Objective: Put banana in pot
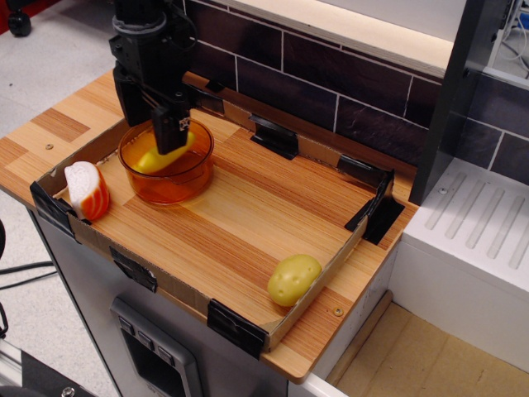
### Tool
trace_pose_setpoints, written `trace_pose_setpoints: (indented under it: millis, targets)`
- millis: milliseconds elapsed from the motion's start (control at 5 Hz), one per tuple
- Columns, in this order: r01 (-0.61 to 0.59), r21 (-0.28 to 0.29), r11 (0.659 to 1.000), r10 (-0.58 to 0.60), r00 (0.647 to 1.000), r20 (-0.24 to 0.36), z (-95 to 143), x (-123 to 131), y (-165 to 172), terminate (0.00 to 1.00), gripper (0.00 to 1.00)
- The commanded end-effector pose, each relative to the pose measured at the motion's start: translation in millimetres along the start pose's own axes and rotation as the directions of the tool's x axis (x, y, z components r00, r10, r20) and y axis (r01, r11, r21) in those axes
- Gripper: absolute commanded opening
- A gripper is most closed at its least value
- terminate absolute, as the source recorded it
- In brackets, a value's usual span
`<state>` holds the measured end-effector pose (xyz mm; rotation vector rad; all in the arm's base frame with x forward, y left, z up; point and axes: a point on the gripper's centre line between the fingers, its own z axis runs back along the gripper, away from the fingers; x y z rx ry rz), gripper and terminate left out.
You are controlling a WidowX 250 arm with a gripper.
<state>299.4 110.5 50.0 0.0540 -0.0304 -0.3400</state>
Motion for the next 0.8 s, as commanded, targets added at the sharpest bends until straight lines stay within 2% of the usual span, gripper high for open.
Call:
trace_pose_setpoints:
  millis: [0,200,400,600]
  targets:
    - [0.018,-0.033,0.999,-0.014,0.992,0.125,69.6,18.8,-25.4,0.0,1.0]
    - [0.104,-0.043,0.994,-0.099,0.99,0.104,86.2,22.1,-36.2,0.0,1.0]
    - [0.104,-0.043,0.994,-0.099,0.99,0.104,86.2,22.1,-36.2,0.0,1.0]
    - [0.104,-0.043,0.994,-0.099,0.99,0.104,86.2,22.1,-36.2,1.0,1.0]
